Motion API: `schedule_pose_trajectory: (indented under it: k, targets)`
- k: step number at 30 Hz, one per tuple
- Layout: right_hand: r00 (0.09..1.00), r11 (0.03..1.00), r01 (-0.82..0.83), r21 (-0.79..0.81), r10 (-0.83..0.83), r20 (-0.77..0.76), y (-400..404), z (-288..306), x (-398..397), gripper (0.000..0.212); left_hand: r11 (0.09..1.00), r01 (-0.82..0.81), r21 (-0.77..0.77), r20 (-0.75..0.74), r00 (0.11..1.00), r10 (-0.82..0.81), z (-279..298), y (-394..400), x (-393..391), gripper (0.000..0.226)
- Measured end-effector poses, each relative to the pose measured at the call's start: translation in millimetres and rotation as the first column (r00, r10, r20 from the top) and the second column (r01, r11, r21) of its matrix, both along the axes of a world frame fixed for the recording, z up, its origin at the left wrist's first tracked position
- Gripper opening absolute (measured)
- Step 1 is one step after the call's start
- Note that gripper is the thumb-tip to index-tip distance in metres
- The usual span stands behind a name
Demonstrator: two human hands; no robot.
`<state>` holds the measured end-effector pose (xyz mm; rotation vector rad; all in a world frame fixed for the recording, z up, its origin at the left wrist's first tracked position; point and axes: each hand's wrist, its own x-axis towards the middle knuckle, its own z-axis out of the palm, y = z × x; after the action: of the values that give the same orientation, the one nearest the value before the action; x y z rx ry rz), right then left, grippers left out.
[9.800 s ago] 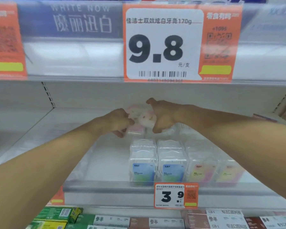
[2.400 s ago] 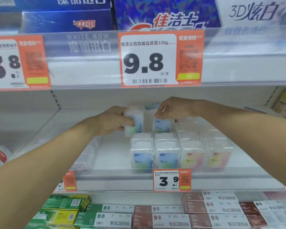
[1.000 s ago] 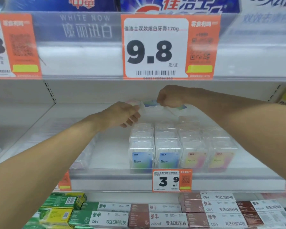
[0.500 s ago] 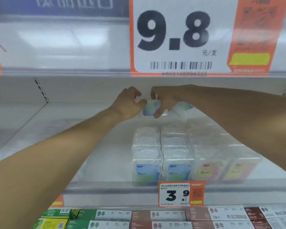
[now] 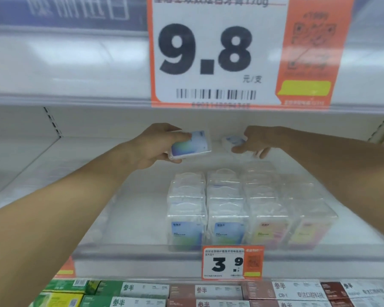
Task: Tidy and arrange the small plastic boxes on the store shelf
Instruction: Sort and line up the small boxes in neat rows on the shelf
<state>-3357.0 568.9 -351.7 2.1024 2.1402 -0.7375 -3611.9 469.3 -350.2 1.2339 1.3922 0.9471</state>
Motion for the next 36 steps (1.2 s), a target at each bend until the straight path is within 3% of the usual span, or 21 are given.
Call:
schedule_pose_trajectory:
  k: [6, 10, 15, 18, 20, 22, 26, 30, 33, 36]
  targets:
    - [0.990, 0.992, -0.007, -0.130, -0.011, -0.142, -5.8, 8.3, 2.8, 0.033, 0.998, 0.049, -0.042, 0.039, 0.998, -0.047, 4.4, -14.0, -5.5, 0.042]
    - [0.937, 0.995, -0.040, -0.095, 0.005, -0.350, -24.6, 29.7, 0.3, 0.027, 0.999, 0.025, 0.031, -0.008, 1.000, -0.025, 6.5, -24.6, -9.8, 0.032]
    - [0.846, 0.990, -0.128, -0.066, 0.075, -0.528, -44.9, 49.5, 1.4, 0.036, 0.993, -0.065, 0.100, -0.050, 0.996, 0.070, 6.2, -28.9, -13.9, 0.037]
    - [0.837, 0.992, -0.123, -0.018, 0.094, -0.539, -55.8, 50.8, 0.0, 0.048, 0.996, -0.045, 0.077, -0.034, 0.998, 0.048, 9.0, -33.6, -10.8, 0.028]
    - [0.831, 0.995, -0.096, 0.009, 0.085, -0.550, -61.5, 48.6, -2.5, 0.055, 0.999, 0.023, 0.039, -0.030, 0.999, -0.022, 8.1, -36.7, -8.2, 0.043]
    - [0.826, 0.994, -0.108, -0.018, 0.080, -0.558, -66.6, 45.7, -6.5, 0.052, 0.997, 0.080, 0.014, -0.086, 0.993, -0.078, 5.2, -39.4, -3.4, 0.053]
    - [0.826, 0.986, -0.156, -0.052, 0.101, -0.555, -72.3, 37.3, -18.1, 0.044, 0.989, 0.129, -0.073, -0.141, 0.980, -0.138, -2.2, -37.7, 2.6, 0.038]
    - [0.905, 0.956, -0.254, -0.144, 0.182, -0.385, -76.8, 35.6, -26.3, 0.027, 0.972, 0.187, -0.139, -0.184, 0.960, -0.211, -1.9, -36.7, 1.7, 0.032]
    - [0.927, 0.935, -0.300, -0.188, 0.239, -0.287, -80.7, 38.6, -29.9, 0.033, 0.971, 0.201, -0.132, -0.274, 0.934, -0.230, -0.5, -33.5, 1.0, 0.035]
    - [0.904, 0.939, -0.310, -0.150, 0.242, -0.353, -82.1, 40.6, -32.9, 0.037, 0.964, 0.224, -0.140, -0.299, 0.919, -0.257, 1.5, -33.8, 1.7, 0.034]
